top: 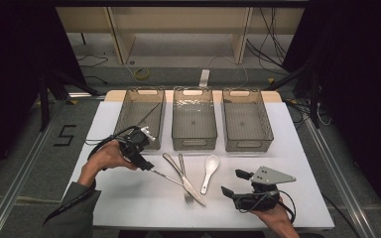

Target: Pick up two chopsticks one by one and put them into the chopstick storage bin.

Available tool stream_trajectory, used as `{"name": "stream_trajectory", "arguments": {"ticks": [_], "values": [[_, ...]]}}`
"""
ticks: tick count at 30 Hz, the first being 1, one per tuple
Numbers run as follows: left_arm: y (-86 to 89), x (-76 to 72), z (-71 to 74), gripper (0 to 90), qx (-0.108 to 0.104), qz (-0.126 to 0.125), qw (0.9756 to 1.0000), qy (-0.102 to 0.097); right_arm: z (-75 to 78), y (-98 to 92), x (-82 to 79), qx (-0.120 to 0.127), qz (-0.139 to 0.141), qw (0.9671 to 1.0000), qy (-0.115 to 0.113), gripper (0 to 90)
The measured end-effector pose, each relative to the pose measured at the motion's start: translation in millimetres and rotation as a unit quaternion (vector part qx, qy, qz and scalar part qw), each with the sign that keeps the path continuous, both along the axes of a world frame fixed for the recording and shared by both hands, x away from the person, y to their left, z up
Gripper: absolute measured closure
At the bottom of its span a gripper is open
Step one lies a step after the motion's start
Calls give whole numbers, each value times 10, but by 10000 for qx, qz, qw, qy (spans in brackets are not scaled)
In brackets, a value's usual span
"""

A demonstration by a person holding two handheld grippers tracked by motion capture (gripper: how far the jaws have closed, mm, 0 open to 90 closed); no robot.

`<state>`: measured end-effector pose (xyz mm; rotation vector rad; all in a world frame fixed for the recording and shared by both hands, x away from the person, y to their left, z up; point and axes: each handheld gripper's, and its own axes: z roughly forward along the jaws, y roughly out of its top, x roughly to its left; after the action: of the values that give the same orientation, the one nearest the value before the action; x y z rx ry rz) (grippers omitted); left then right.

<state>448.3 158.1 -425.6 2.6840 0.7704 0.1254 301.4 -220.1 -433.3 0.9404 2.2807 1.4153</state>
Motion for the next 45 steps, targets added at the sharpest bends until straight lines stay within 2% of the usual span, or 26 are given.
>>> {"name": "stream_trajectory", "arguments": {"ticks": [3,6,12,13,16,19,26,30,35,41,42,45], "values": [[-11,6,-45,187,47,-16,10000,-6,0,2,1,-2,15,10000,-5,256],[-18,15,-90,202,150,-99,9997,-134,1,4,-1,-5,21,10000,-4,256],[-25,22,-195,252,383,-331,9987,-74,2,8,-1,-4,28,10000,-2,256],[-26,23,-216,264,349,-299,9989,-56,2,9,-1,-6,29,10000,-4,256],[-36,25,-246,283,512,-379,9980,-46,4,11,-3,-17,42,10000,1,256],[-52,35,-254,319,512,-459,9976,-24,-1,13,2,-27,40,10000,10,256],[-46,61,-297,390,523,-477,9975,-24,-3,16,5,-34,45,10000,16,257],[-46,71,-323,426,584,-532,9969,15,-5,22,4,-42,57,10000,12,258],[-55,86,-336,457,704,-711,9950,59,-6,23,6,-41,61,10000,9,258],[-58,86,-351,500,786,-754,9940,124,-5,22,6,-45,64,10000,9,258],[-58,81,-356,504,743,-696,9947,141,-4,22,6,-36,53,10000,18,258],[-67,71,-349,536,823,-766,9935,162,-4,23,5,-42,54,10000,15,259]]}}
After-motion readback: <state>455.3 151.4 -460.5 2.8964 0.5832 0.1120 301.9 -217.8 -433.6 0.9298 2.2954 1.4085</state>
